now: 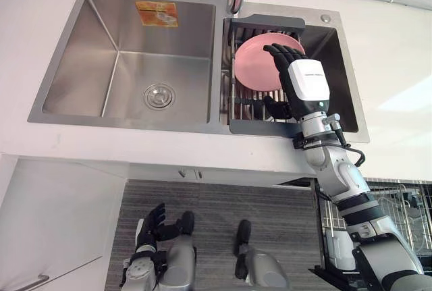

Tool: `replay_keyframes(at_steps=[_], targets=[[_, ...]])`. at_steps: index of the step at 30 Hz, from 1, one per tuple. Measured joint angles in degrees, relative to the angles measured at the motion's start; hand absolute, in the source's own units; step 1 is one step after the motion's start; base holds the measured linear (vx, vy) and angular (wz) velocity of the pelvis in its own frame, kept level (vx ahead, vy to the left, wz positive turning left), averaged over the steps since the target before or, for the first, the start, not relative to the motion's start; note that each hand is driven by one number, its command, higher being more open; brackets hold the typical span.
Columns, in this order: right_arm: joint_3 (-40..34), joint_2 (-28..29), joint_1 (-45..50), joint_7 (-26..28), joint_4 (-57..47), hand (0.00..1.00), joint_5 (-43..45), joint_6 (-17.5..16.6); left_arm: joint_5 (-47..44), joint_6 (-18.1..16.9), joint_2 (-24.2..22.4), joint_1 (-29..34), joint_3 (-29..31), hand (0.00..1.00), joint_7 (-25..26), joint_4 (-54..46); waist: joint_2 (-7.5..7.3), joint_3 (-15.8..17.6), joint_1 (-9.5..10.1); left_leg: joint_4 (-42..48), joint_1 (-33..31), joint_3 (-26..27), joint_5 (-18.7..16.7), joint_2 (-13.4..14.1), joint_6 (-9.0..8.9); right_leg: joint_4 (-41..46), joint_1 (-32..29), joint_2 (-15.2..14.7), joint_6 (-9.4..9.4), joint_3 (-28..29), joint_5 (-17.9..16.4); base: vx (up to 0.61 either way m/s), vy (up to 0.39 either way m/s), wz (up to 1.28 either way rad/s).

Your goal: Walk over to the sink, pick up the cup, carry it to the dishwasher, place the cup inside the dishwasher, then close the dishwasher door

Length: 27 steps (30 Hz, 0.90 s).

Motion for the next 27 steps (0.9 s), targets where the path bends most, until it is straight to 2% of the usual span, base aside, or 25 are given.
replay_keyframes(at_steps=[9, 10, 14, 19, 21, 24, 27], targets=[[2.4, -0.18, -6.51, 0.08, 7.4, 0.9, 0.1, 1.12, -1.52, -0.23, 0.05, -0.07, -0.02, 0.9, 0.12, 0.18, -0.08, 0.02, 0.54, -3.25, -0.1, -0.24, 2.73, 0.9, -0.47, -0.03, -1.52, 0.74, -0.29, -0.26, 0.2, -0.06, -0.02, 0.0], [2.42, -0.18, -7.45, 0.07, 8.24, 0.3, 0.11, 1.53, -1.95, -0.24, 0.05, -0.1, -0.03, 0.9, 0.12, 0.19, -0.06, 0.04, 0.67, -3.64, -0.47, -0.27, 3.24, 1.04, -0.56, -0.17, -2.02, 0.89, -0.29, -0.32, 0.2, -0.09, -0.021, -0.02], [2.42, -0.16, -10.97, 0.09, 12.91, 0.3, 0.31, 2.86, -2.46, -0.24, -0.04, -0.2, 0.03, 0.9, 0.32, 0.23, -0.02, 0.08, 1.23, -5.45, -0.88, -0.55, 4.98, 1.44, -0.65, -0.86, -2.78, 1.28, -0.25, -0.39, 0.22, -0.08, -0.017, 0.01], [2.41, -0.21, -14.94, 0.79, 16.69, 0.3, 3.41, 4.0, -3.49, -0.51, -0.14, -0.28, 0.09, 0.9, 0.47, 0.19, 0.06, 0.37, 1.58, -7.77, -1.38, -0.55, 5.06, 1.49, -0.71, -2.25, -3.88, 1.38, -0.21, -0.36, 0.23, -0.07, -0.022, -0.03], [2.41, -1.13, -16.71, 1.04, 16.99, 0.3, 5.97, 3.93, -3.79, -0.79, -0.14, -0.64, 0.11, 0.9, 0.75, -0.18, 0.24, 1.57, 1.7, -8.2, -1.61, -0.57, 5.05, 1.62, -0.72, -2.42, -4.29, 1.51, -0.15, -0.29, 0.24, -0.1, -0.046, -0.02], [2.59, -1.49, -17.96, 1.18, 16.65, 0.3, 6.03, 1.93, -4.61, -0.79, -0.35, -1.0, 0.07, 0.9, 1.05, -0.15, 0.81, 1.96, 2.11, -8.23, -2.74, -0.85, 5.06, 2.11, -0.77, -3.65, -4.68, 2.22, 0.07, -0.06, 0.29, -0.09, -0.054, 0.02], [2.49, -1.49, -18.21, 1.19, 16.53, 0.3, 8.12, 1.92, -4.69, -0.79, -0.16, -1.2, 0.16, 0.9, 1.06, -0.23, 0.81, 2.18, 2.38, -7.92, -2.88, -1.14, 5.97, 1.77, -0.86, -3.96, -4.8, 2.24, 0.2, 0.04, 0.35, -0.12, -0.078, 0.05]])
